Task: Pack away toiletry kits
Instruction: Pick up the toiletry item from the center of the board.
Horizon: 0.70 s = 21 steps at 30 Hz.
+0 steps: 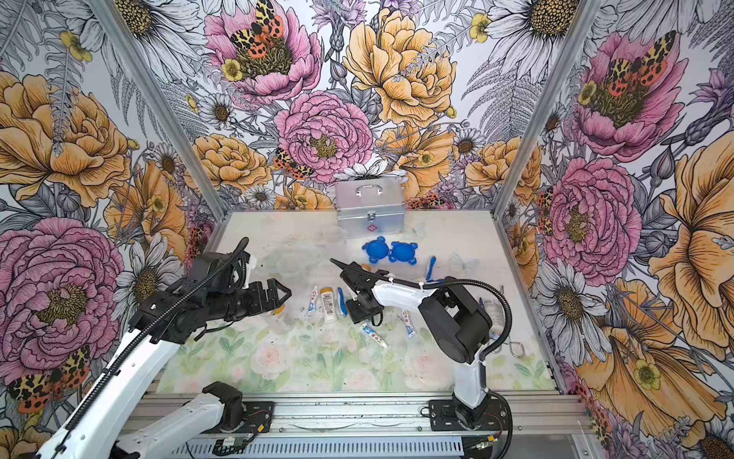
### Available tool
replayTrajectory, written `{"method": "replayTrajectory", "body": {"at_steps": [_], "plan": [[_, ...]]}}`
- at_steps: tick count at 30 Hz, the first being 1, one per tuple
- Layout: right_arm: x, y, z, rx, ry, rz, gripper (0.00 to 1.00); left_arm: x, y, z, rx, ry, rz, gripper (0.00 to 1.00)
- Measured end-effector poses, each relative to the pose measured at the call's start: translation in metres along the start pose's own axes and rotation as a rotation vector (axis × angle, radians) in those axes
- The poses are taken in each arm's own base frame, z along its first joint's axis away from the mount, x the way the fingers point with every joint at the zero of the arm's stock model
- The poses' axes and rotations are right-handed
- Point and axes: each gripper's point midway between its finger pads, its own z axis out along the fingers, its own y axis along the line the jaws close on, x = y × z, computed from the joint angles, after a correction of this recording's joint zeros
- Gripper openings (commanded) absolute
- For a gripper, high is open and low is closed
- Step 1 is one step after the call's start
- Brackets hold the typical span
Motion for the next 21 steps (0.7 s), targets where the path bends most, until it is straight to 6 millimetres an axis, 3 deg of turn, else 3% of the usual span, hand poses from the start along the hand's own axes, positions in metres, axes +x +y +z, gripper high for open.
{"method": "replayTrajectory", "body": {"at_steps": [6, 11, 21], "plan": [[0.002, 0.005, 0.001, -0.008, -0.017, -0.030, 0.35, 0.001, 0.012, 0.001, -0.010, 0.009, -0.056, 0.98], [0.009, 0.017, 0.001, -0.020, -0.027, -0.065, 0.36, 0.001, 0.011, 0.001, -0.004, 0.014, -0.061, 0.99], [0.017, 0.017, 0.000, -0.017, -0.036, -0.058, 0.15, 0.004, 0.012, 0.001, -0.004, 0.021, -0.063, 0.99]]}}
